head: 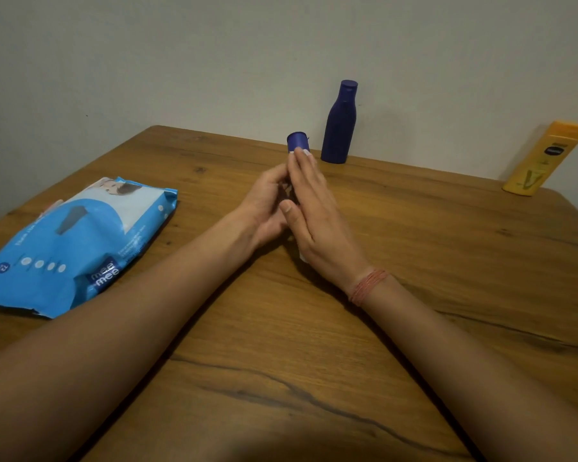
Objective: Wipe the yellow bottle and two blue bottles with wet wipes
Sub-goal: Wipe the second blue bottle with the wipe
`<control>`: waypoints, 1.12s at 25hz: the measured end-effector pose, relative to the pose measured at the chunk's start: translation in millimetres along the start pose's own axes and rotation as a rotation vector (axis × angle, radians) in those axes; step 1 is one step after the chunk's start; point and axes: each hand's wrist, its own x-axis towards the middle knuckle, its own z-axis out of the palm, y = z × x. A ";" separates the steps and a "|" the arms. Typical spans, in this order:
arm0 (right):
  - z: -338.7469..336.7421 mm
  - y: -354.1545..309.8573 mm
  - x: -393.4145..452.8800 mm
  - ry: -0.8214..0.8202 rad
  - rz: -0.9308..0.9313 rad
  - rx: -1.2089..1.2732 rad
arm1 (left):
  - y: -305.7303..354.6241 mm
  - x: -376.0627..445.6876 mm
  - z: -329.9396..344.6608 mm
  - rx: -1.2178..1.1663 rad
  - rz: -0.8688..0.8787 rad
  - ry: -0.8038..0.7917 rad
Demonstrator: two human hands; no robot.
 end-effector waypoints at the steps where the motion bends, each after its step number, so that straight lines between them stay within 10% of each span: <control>1: -3.0 2.8 1.1 0.027 0.046 0.044 | -0.3 -0.8 1.6 0.008 -0.004 -0.016; 9: -21.2 28.4 8.3 0.097 0.267 0.290 | -13.6 -2.6 11.7 0.007 -0.039 -0.063; 16: -15.6 28.9 3.7 -0.101 0.085 0.002 | -2.3 4.2 5.3 -0.031 0.157 0.104; 28: -8.2 23.8 4.5 -0.068 -0.066 -0.153 | -4.6 -2.8 0.6 0.051 -0.038 -0.103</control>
